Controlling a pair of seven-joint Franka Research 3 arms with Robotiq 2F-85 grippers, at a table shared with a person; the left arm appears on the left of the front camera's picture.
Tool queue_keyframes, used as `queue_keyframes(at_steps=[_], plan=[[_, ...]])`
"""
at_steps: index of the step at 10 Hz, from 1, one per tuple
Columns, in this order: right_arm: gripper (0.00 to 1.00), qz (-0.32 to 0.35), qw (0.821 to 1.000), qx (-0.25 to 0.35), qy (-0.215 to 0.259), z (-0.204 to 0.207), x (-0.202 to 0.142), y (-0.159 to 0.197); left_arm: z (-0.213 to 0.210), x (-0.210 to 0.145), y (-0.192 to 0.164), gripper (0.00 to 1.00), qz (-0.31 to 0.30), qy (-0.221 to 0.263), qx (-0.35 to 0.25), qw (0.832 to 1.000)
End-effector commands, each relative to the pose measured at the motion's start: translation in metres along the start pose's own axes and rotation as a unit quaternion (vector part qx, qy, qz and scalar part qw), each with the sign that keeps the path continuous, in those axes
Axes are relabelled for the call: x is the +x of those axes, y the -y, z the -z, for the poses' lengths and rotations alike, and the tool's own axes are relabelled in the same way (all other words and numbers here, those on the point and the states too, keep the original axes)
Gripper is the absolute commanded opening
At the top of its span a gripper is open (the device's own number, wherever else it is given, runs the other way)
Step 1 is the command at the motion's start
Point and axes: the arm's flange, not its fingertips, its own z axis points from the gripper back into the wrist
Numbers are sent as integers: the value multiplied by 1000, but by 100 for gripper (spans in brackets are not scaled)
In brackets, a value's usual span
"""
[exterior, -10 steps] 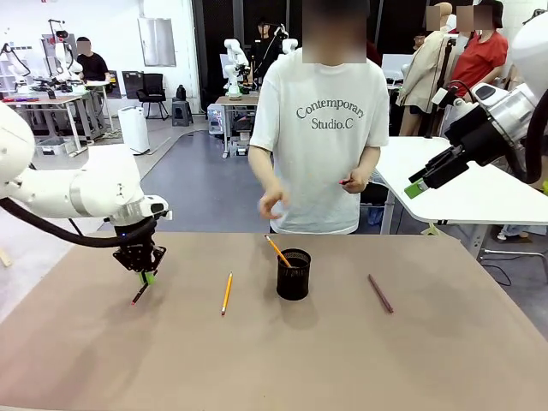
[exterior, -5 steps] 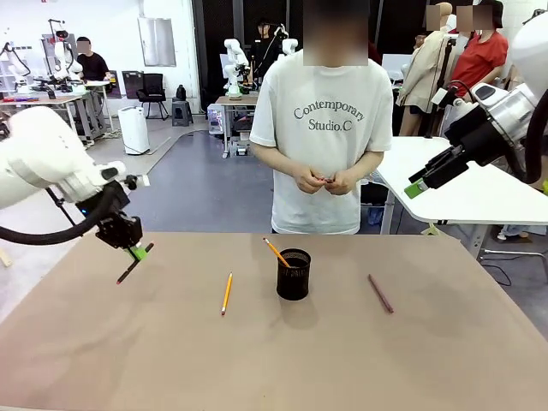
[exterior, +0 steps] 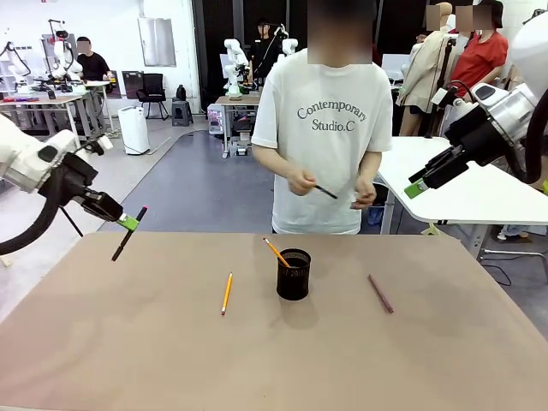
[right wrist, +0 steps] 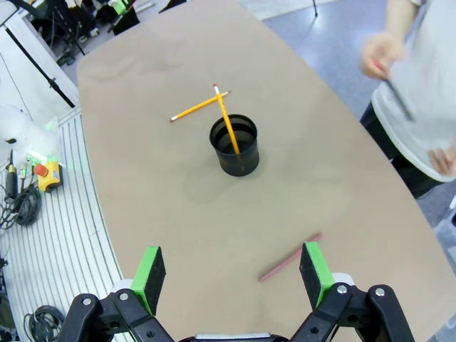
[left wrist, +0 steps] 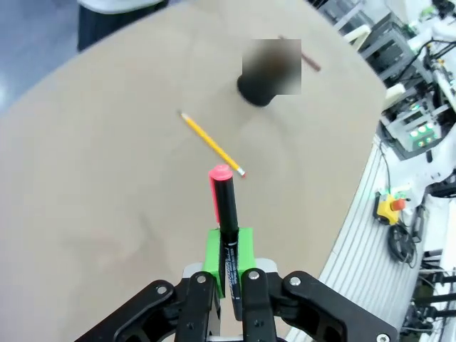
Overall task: Place the pens into the pen holder.
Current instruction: Pick up a writing instrument from the table and place it into the Pen holder.
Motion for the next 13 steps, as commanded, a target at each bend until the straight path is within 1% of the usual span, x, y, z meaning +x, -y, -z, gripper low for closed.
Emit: queue_keyframes(at_steps=[1,2,4,5,7,9,10,11,13], plan=[[100,-3,1000,2,6,-1,0,0,-8,-20,11,0,55,59,-31,996],[100,-3,1000,2,6,-1,0,0,-19,-26,16,0,84,101,-37,991],[100,-3,1000,2,6,-1,0,0,-31,-36,20,0,132,130,-18,983],[100,-3,1000,2,6,-1,0,0,-43,-44,21,0,158,154,-11,975],[100,-3,1000,2,6,-1,0,0,-61,-54,22,0,197,203,-24,959],[100,-3,1000,2,6,-1,0,0,-73,-55,24,0,211,234,-35,948],[100,-3,1000,2,6,-1,0,0,-73,-52,25,0,213,236,-40,947],[100,-3,1000,2,6,-1,0,0,-75,-49,25,0,201,208,-18,957],[100,-3,1000,2,6,-1,0,0,-75,-49,25,0,201,208,-18,957]])
